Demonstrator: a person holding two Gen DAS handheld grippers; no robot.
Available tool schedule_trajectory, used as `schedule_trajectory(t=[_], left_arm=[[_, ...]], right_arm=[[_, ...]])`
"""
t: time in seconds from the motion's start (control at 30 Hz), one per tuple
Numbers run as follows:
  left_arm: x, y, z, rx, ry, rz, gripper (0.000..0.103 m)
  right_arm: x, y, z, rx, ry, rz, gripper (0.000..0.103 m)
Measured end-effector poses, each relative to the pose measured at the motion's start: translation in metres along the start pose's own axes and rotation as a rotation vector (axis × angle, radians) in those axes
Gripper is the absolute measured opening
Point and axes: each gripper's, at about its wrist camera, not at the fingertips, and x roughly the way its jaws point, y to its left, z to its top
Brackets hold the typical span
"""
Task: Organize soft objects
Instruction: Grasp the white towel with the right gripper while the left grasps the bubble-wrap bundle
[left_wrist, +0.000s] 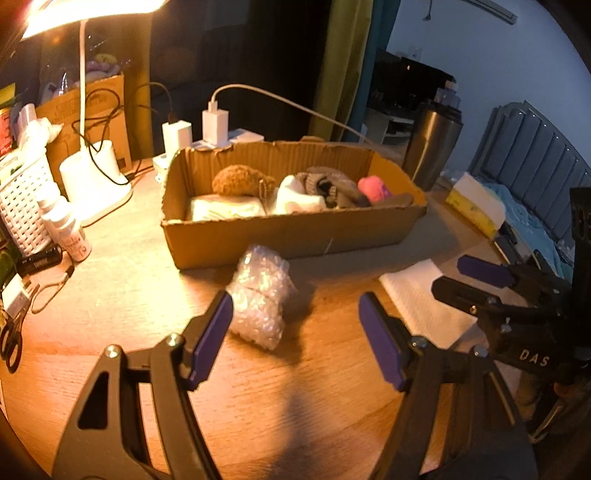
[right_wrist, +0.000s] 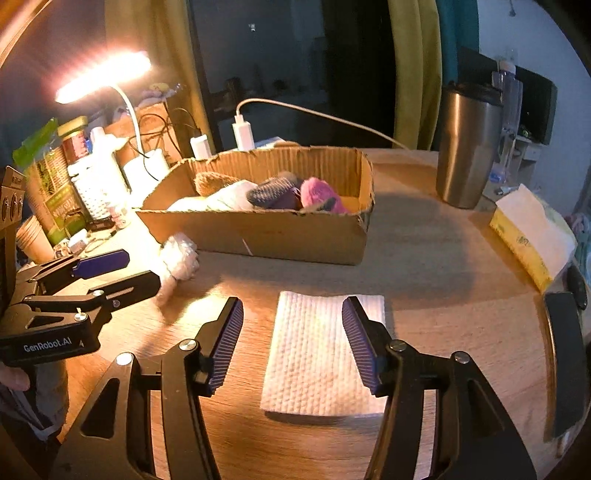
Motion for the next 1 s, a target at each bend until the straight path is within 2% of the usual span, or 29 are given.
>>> schedule_trajectory(t=[0.53,0.73,1.0], left_arm=[[0.045,0.02,-0.003,-0.035,0.087,0.086,0.072],[0.056,0.021,-0.006,-0.028,0.111,0.09,0.072],[0.06,0.017,-0.008,-0.005,0.104,0.065,0.07]], right_arm=[[0.028,-0.013,-0.005,-0.005,0.105,-0.014,0.059],[0.037,-0.018,-0.009,0.0,0.141,-0.043,0.059],[0.041,-0.007,-0.013,-0.067,0.142,-0.1,0.06]])
